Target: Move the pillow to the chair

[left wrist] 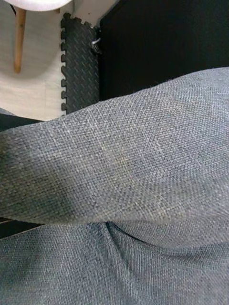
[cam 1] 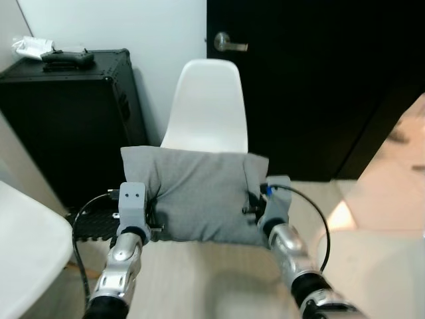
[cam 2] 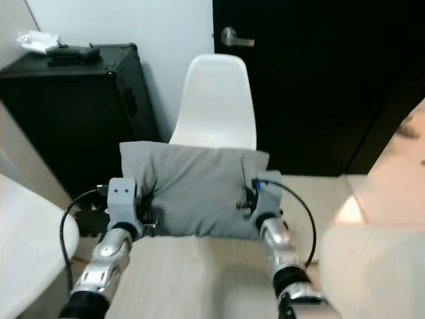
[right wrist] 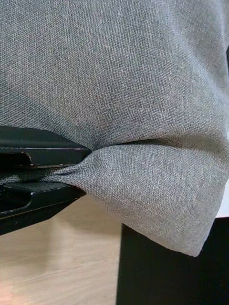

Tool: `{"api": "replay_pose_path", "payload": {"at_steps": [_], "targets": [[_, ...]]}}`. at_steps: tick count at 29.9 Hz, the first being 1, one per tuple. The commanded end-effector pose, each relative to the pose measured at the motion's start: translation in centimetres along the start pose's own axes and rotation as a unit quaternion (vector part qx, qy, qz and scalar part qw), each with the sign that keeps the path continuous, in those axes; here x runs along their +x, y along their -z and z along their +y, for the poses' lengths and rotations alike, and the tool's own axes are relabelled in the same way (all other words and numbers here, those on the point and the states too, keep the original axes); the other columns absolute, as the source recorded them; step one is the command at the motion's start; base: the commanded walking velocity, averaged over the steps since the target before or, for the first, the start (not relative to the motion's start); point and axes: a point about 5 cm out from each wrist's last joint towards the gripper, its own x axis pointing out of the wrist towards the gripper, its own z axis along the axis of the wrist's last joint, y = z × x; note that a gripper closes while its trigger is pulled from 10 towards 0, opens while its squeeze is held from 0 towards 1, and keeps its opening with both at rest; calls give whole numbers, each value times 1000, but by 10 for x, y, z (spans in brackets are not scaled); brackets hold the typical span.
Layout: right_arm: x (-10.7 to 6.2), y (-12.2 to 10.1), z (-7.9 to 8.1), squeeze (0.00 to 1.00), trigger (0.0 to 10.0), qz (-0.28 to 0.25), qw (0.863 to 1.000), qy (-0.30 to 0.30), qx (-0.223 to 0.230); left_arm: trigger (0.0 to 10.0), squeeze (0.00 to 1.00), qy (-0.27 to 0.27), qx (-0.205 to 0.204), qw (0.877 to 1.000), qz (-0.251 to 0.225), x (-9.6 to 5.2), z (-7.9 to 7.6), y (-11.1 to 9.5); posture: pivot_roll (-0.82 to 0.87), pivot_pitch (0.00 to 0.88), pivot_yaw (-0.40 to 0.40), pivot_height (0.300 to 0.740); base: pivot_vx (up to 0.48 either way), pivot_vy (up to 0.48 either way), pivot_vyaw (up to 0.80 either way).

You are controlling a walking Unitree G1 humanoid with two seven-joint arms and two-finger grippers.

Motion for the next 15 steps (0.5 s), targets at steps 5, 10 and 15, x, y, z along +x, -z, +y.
{"api": "replay_pose_path", "payload": {"at_steps": [5, 10, 15], "targets": [[7, -13, 9, 0, 10000, -20, 998, -38, -38, 10000, 0, 9, -27, 999, -43, 2, -2, -18, 12, 0, -5, 740, 0, 0, 0], [7, -15, 11, 0, 10000, -20, 998, -48, -46, 10000, 0, 23, -24, 998, -52, 1, -4, -20, 17, 0, -10, 740, 0, 0, 0], [8, -14, 11, 0, 10000, -17, 997, -49, -52, 10000, 0, 38, -33, 997, -67, -2, -8, -24, 21, 0, -14, 740, 282, 0, 0]]}}
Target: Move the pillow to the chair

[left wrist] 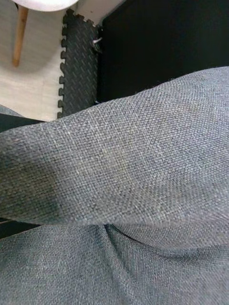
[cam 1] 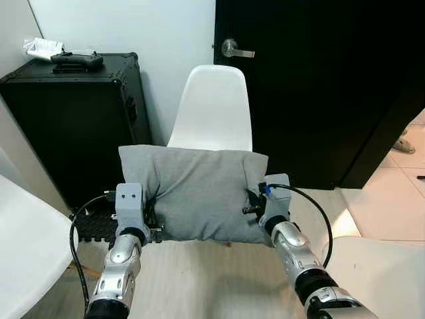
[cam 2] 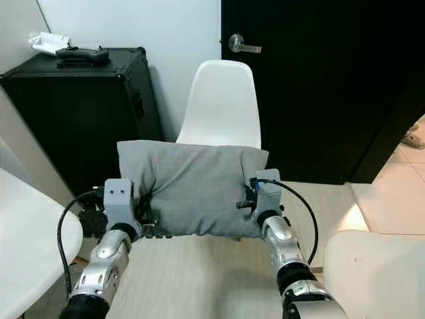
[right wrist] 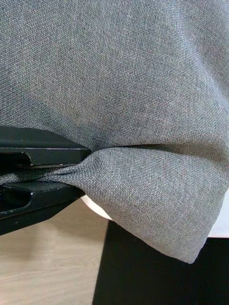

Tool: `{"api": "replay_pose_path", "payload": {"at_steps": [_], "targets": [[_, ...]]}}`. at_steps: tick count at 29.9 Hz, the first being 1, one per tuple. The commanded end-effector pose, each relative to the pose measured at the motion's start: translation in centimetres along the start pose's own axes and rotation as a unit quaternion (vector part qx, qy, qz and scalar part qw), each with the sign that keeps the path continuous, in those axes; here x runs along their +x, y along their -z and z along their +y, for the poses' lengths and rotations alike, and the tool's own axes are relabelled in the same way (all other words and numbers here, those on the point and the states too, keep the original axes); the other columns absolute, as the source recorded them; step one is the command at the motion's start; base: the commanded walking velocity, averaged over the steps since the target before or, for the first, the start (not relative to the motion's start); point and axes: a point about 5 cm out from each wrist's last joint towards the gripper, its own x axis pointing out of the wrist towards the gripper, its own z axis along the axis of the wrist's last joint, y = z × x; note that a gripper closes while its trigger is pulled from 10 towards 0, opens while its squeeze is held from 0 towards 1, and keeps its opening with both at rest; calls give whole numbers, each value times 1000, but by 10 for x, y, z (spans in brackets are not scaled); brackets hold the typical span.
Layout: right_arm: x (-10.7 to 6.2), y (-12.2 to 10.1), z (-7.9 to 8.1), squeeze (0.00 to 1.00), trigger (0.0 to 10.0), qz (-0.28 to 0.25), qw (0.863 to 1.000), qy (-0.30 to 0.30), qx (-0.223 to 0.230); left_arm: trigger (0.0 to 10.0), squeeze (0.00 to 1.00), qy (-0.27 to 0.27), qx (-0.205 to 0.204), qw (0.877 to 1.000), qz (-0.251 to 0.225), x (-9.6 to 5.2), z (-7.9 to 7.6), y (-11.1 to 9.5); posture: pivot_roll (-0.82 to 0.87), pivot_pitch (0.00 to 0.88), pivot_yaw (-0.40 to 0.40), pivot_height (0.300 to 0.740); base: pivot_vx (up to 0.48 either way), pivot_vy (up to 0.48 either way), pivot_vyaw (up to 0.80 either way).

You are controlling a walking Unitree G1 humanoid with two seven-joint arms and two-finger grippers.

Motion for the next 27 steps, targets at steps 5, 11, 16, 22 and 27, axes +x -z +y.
{"api": "replay_pose_path", "payload": {"at_steps": [5, 11, 16, 22, 27], "targets": [[3, -4, 9, 0, 10000, -10, 999, -27, -15, 10000, 0, 13, -4, 999, -49, 3, -7, -18, 13, 0, -8, 740, 405, 0, 0], [2, -4, 5, 0, 10000, -11, 999, -30, -23, 10000, 0, 19, 5, 999, -45, 4, -9, -17, 18, 0, -16, 740, 417, 0, 0], [2, -4, 4, 0, 10000, -12, 999, -27, -13, 10000, 0, 18, 3, 999, -44, 5, -9, -18, 19, 0, -16, 740, 420, 0, 0], [2, -5, 3, 0, 10000, -14, 1000, -22, -10, 10000, 0, 18, 12, 999, -44, 7, -7, -20, 16, 0, -13, 740, 416, 0, 0], [2, -5, 2, 0, 10000, -16, 1000, -21, -7, 10000, 0, 19, 13, 999, -41, 8, -7, -20, 11, 0, -13, 740, 412, 0, 0]]}}
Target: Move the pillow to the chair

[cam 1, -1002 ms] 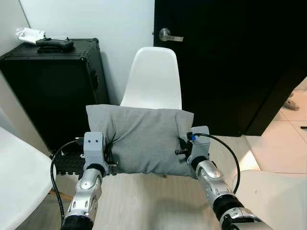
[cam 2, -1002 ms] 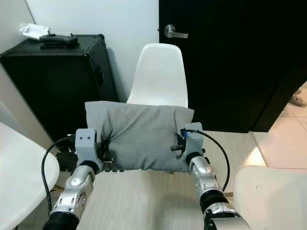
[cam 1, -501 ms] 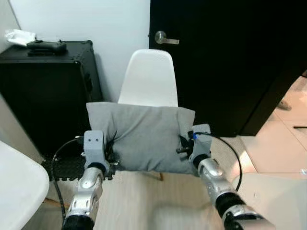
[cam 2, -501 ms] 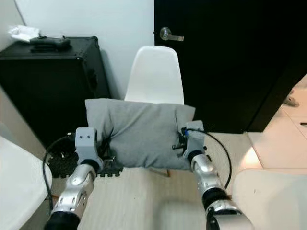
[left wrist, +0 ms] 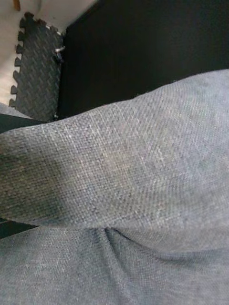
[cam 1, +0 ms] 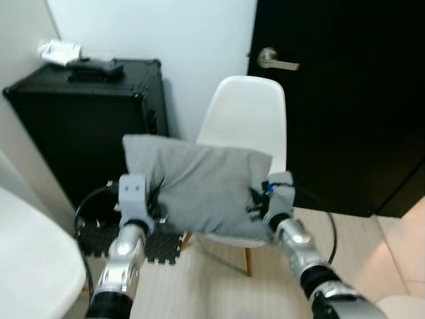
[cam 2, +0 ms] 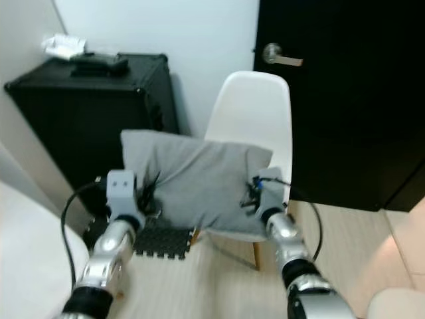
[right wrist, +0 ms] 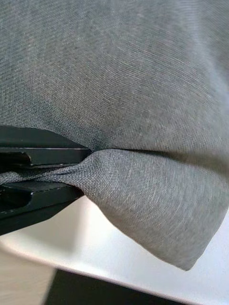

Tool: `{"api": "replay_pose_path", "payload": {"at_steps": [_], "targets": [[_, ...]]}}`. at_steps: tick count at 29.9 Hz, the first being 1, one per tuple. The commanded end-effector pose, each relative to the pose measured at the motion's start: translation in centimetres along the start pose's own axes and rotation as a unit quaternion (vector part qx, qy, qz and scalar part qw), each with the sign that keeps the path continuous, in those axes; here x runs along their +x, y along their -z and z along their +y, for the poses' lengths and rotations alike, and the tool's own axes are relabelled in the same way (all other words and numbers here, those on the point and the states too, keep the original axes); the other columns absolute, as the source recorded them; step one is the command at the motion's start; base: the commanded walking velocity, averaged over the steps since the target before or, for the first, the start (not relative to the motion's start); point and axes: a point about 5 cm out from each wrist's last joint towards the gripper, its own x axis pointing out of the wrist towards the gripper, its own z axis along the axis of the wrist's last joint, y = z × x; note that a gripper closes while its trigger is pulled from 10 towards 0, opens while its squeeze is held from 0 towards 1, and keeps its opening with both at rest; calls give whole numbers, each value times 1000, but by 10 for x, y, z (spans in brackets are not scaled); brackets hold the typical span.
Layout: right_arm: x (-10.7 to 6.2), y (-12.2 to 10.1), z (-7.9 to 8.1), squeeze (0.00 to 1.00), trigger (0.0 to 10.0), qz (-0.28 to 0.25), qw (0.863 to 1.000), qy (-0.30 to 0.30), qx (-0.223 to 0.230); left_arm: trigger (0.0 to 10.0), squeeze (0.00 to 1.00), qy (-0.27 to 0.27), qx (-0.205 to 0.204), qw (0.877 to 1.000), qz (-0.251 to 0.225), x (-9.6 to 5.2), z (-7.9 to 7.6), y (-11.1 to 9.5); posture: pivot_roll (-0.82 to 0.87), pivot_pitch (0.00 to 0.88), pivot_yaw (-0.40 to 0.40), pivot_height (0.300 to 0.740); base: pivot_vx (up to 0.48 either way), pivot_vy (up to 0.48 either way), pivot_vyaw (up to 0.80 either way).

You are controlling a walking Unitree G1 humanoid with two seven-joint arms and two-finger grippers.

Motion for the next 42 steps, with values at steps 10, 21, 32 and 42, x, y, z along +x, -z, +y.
{"api": "replay_pose_path", "payload": {"at_steps": [10, 21, 32, 42], "targets": [[-1, 6, 8, 0, 10000, 7, 1000, -16, 4, 10000, 0, -4, 1, 1000, -11, 0, 2, -4, 10, 0, -12, 740, 402, 0, -400], [-1, 5, 5, 0, 10000, 1, 1000, -7, 12, 10000, 0, -2, -1, 1000, -8, 0, 1, -2, 10, 0, -12, 740, 374, 0, -420], [0, 4, 5, 0, 10000, 2, 1000, -8, 7, 10000, 0, 10, 0, 1000, -2, 0, -3, 1, 13, 0, -15, 740, 124, 0, 0], [-2, 5, 2, 0, 10000, 1, 1000, -1, 12, 10000, 0, 18, 4, 1000, -4, 0, -6, 0, 15, 0, -21, 740, 0, 0, 0]]}}
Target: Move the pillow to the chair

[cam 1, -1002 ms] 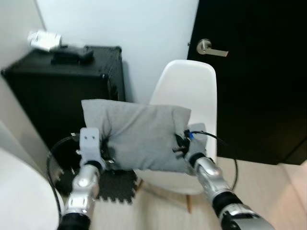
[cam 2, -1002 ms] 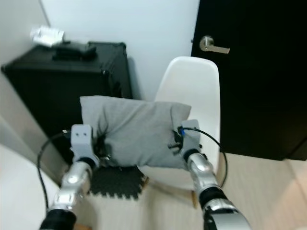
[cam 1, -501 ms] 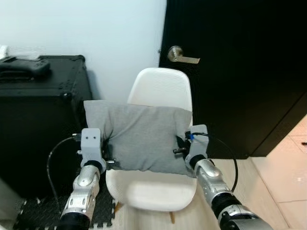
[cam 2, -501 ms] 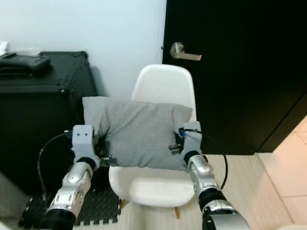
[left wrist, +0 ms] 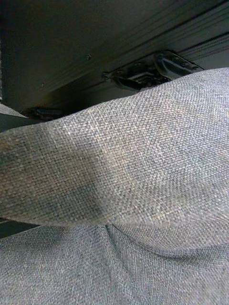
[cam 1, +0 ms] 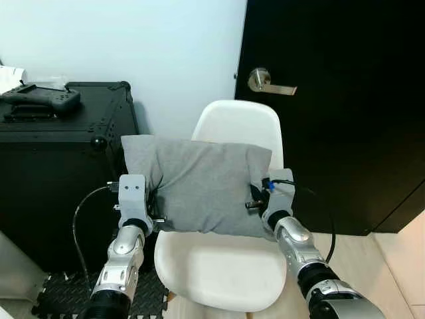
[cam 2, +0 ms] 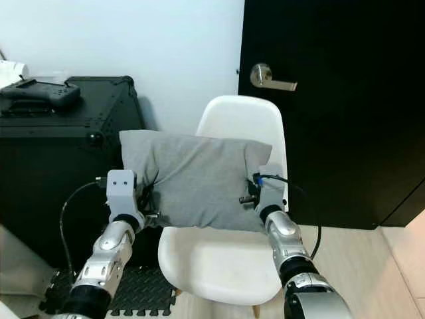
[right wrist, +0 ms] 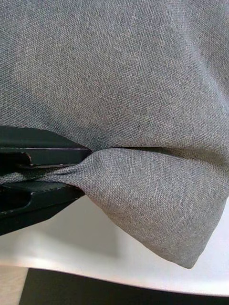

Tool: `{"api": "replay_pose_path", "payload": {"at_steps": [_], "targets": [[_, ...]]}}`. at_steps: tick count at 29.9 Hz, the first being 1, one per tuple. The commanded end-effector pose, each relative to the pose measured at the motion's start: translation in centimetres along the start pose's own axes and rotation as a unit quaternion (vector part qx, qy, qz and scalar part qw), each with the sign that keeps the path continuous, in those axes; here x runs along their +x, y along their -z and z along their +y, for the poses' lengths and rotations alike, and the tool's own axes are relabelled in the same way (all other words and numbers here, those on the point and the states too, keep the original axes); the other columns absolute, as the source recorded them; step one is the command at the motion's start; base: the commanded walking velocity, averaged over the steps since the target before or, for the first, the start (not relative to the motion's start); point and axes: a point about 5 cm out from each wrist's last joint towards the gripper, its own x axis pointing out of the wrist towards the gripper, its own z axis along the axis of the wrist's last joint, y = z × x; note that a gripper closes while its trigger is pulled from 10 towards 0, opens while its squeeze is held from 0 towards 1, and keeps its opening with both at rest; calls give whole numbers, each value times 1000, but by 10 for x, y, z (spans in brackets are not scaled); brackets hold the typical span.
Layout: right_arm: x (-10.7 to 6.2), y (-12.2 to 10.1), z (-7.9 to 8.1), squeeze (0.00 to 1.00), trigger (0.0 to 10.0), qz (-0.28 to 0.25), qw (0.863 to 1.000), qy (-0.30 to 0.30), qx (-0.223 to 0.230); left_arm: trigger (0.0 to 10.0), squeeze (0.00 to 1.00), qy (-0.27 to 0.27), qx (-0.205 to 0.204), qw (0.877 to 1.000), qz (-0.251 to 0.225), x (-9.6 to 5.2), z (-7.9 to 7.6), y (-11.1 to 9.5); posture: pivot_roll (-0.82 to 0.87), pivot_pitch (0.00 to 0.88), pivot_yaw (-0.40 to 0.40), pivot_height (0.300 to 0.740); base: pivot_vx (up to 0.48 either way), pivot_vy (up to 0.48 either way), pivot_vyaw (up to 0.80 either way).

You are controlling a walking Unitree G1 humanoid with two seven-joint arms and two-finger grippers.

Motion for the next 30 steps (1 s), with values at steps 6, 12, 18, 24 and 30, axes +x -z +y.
{"api": "replay_pose_path", "payload": {"at_steps": [6, 12, 18, 24, 30], "targets": [[1, -3, 2, 0, 10000, -8, 1000, -8, -2, 10000, 0, 13, 3, 1000, -16, 1, -4, -6, 14, 0, -23, 740, 0, 0, 0], [3, -3, 4, 0, 10000, -3, 1000, -16, -6, 10000, 0, 7, 3, 1000, -13, 2, -2, -5, 15, 0, -27, 740, 0, 0, 0], [7, -7, 7, 0, 10000, 11, 999, -34, -24, 10000, 0, -12, 2, 1000, 10, 4, 3, 1, 13, 0, -34, 740, 0, -201, 0], [8, -9, 6, 0, 10000, 11, 999, -37, -28, 10000, 0, -16, -26, 999, 19, 2, 1, 3, 13, 0, -33, 740, 0, -80, 0], [9, -11, 5, 0, 10000, 10, 999, -39, -26, 10000, 0, -16, -22, 999, 18, 3, 1, 3, 9, 0, -41, 740, 0, 0, 0]]}}
